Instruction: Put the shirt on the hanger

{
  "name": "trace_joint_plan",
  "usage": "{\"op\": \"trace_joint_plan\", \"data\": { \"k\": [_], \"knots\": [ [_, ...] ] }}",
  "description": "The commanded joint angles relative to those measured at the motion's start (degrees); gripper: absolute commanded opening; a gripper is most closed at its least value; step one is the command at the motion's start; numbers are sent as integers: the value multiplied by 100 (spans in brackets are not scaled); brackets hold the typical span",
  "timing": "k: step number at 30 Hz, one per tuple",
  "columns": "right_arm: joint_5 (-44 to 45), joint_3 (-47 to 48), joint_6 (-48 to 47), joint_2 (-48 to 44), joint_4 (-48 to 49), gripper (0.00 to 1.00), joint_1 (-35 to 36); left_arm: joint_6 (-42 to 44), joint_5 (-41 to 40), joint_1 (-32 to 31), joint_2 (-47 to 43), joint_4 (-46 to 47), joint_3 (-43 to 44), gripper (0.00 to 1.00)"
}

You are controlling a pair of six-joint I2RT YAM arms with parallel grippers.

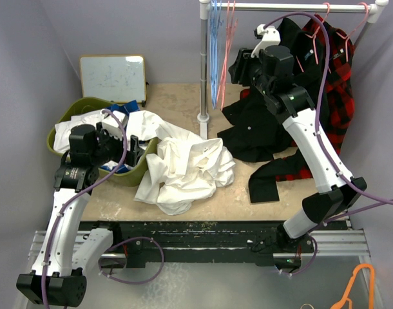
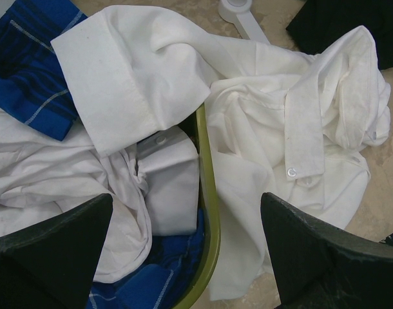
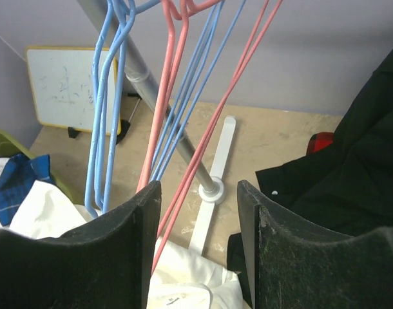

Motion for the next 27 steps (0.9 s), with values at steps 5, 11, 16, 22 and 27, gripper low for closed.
{"op": "trace_joint_plan", "data": {
  "k": [5, 11, 16, 22, 27],
  "knots": [
    [-470, 123, 180, -217, 161, 53, 50, 47, 168, 52, -43, 224, -23, 99],
    [-556, 75, 252, -160, 110, 52, 185, 46, 168, 58, -69, 213, -36, 99],
    [-453, 29, 276, -149, 120, 52, 280, 39, 186, 61, -77, 216, -41, 99],
    [50, 91, 182, -55, -147, 46, 383, 39, 195, 69, -110, 209, -49, 99],
    [400, 78, 118, -46, -330, 42, 383, 46, 210, 68, -138, 201, -59, 99]
  ]
}}
